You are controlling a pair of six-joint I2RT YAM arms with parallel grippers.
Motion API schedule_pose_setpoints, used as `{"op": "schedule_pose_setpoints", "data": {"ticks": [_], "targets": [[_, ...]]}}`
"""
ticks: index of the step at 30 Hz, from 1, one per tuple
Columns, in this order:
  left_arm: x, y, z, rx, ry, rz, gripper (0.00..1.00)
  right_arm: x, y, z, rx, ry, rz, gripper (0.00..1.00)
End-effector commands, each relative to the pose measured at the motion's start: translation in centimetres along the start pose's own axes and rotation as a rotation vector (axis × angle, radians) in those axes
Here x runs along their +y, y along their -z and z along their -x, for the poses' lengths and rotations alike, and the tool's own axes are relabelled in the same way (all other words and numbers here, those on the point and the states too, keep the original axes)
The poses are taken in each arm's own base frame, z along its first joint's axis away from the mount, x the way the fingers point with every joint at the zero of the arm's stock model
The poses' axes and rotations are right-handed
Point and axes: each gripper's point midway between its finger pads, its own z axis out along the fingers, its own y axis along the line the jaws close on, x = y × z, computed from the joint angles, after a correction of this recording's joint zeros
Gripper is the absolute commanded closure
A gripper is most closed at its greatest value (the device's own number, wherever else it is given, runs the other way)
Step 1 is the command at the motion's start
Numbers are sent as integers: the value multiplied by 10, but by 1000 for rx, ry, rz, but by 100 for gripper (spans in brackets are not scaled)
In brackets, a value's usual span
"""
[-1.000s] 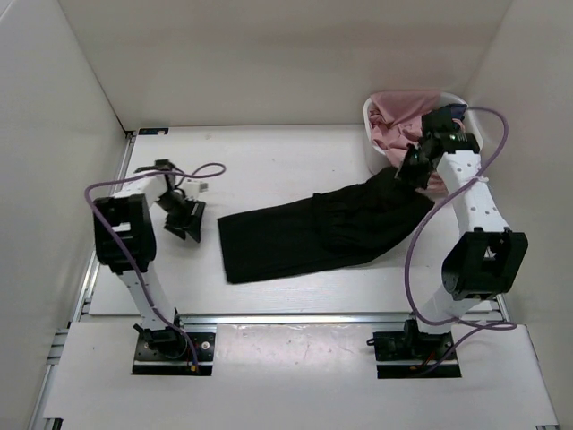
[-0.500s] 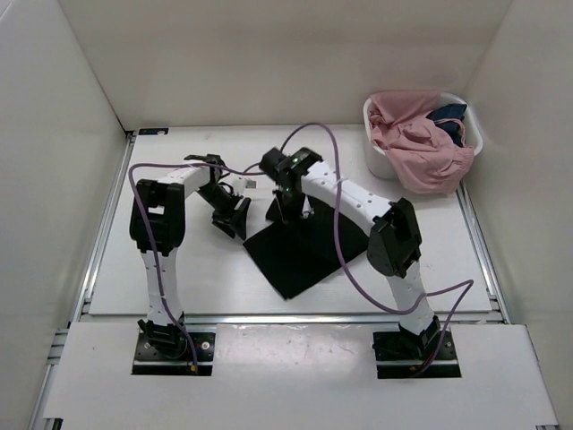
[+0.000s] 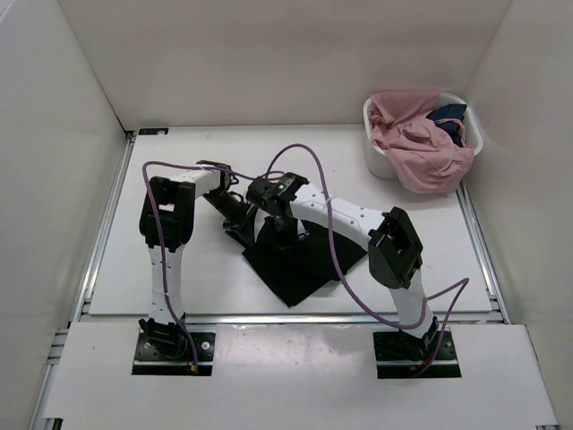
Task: Fold and stack the trousers
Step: Fold the trousers
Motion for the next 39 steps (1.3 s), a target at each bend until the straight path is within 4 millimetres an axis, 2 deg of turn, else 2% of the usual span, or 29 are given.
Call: {"op": "schedule_pose_setpoints", "data": {"ticks": [1,2,3,4,7,8,9,10,12,13,14,15,16,18,19,20,21,22,23,26,28,29,31,32,33,34,35,37,39], "targets": [[28,0,13,-11,-72,103,49,20,25,1,-107,100,62,91],[30,2,15,-11,-77,119,49,26,26,-1,-111,135,77,81],[34,7,17,-21,-68,133,49,38,29,-1,-126,184,88,60],[44,12,17,-25,-45,158,49,42,28,2,-141,254,73,57],[59,36,25,-74,-7,222,46,55,45,6,-218,430,41,49],[71,57,29,-112,12,282,46,57,48,7,-234,466,31,47],[77,69,32,-130,12,317,46,59,54,8,-261,494,29,47],[80,81,35,-151,19,351,46,62,69,8,-298,513,47,45],[73,111,46,-201,-25,449,46,57,82,21,-387,468,44,42],[69,119,47,-211,-53,473,45,47,89,16,-409,406,62,32],[57,122,54,-209,-121,503,43,39,89,17,-424,352,72,30],[39,130,56,-224,-172,515,41,18,86,24,-421,262,91,30],[31,132,59,-224,-209,531,39,1,76,17,-405,199,123,28],[6,124,61,-211,-286,497,31,-46,66,19,-379,13,147,25],[-3,116,54,-183,-280,457,29,-64,46,8,-331,-26,132,24],[-10,111,51,-166,-292,430,29,-93,37,12,-319,-100,117,17],[-23,103,49,-163,-296,367,28,-107,30,9,-296,-91,106,16],[-24,84,39,-112,-271,311,28,-124,22,9,-282,-108,73,15],[-30,75,32,-88,-261,274,26,-150,16,16,-282,-157,33,15],[-36,36,6,19,-254,203,16,-189,-10,26,-257,-178,20,13],[-35,20,1,65,-302,250,10,-189,-24,30,-243,-162,104,13],[-30,11,-10,99,-284,264,8,-196,-32,33,-253,-183,127,13],[-16,-1,-18,134,-265,293,8,-192,-41,32,-247,-191,218,12],[-14,-3,-19,143,-259,291,13,-191,-47,33,-252,-198,242,12],[-11,-7,-24,160,-245,284,23,-190,-56,23,-227,-208,264,14],[-9,-10,-25,168,-227,282,45,-188,-60,19,-219,-216,288,15],[-5,-15,-28,185,-214,276,54,-192,-67,18,-220,-236,305,16],[-5,-17,-28,188,-208,262,63,-192,-82,-1,-180,-288,350,22],[-1,-17,-20,182,-216,274,82,-189,-94,-13,-164,-323,391,30]]}}
